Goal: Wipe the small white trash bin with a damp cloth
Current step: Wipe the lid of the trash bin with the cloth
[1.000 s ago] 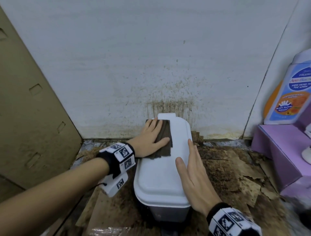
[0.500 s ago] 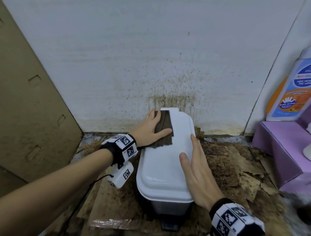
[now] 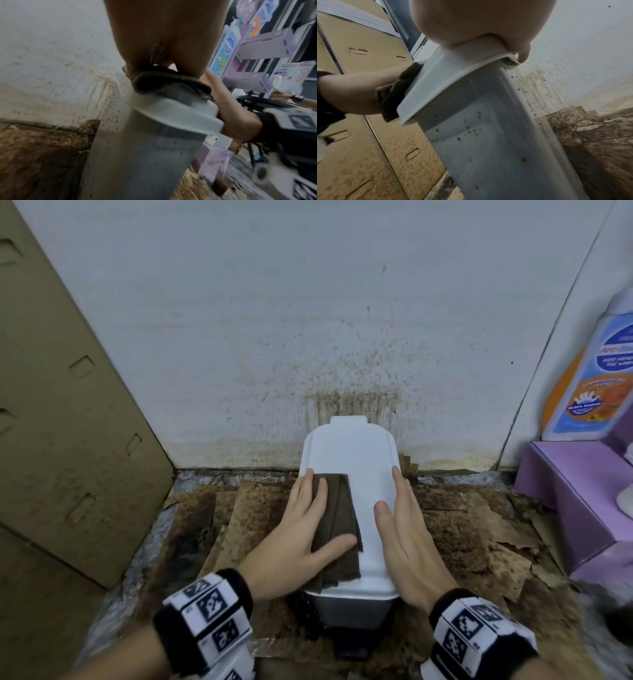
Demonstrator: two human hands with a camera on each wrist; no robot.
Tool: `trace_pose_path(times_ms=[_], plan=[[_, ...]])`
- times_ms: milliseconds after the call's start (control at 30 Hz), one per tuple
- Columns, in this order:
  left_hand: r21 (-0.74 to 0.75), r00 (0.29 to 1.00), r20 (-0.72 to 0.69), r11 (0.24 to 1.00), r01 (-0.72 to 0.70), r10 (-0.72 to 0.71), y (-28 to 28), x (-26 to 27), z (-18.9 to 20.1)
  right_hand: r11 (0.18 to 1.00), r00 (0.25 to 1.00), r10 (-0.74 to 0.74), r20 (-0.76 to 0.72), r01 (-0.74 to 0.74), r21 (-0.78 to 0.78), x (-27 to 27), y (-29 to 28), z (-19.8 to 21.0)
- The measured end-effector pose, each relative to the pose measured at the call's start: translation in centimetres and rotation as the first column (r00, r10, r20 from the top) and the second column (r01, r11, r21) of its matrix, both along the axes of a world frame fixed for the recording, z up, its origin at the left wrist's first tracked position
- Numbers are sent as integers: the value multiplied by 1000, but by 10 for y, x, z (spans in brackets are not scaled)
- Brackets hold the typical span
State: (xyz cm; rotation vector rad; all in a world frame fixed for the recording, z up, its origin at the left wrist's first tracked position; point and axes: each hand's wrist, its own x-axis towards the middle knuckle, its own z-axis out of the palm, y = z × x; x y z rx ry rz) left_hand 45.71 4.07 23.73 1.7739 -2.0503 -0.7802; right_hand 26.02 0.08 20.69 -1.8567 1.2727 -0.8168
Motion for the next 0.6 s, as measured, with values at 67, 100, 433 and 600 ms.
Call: trace_pose_path(times_ms=[67,100,433,600], plan=[[-10,999,32,1000,7,-6,6,-4,-2,1000,1000,3,6,-3,13,0,0,2],[-18,998,65,1000,7,-6,5,-6,-2,1000,1000,4,11,-4,24,0,1,3],[-56,883,467,995,82,-47,-21,-44,3,962,968,-95,234,28,273,-4,-12,1],[-100,909,413,990,98,-49,-25,-75,1,942,942,-115,315,2,337,-18,-23,3]])
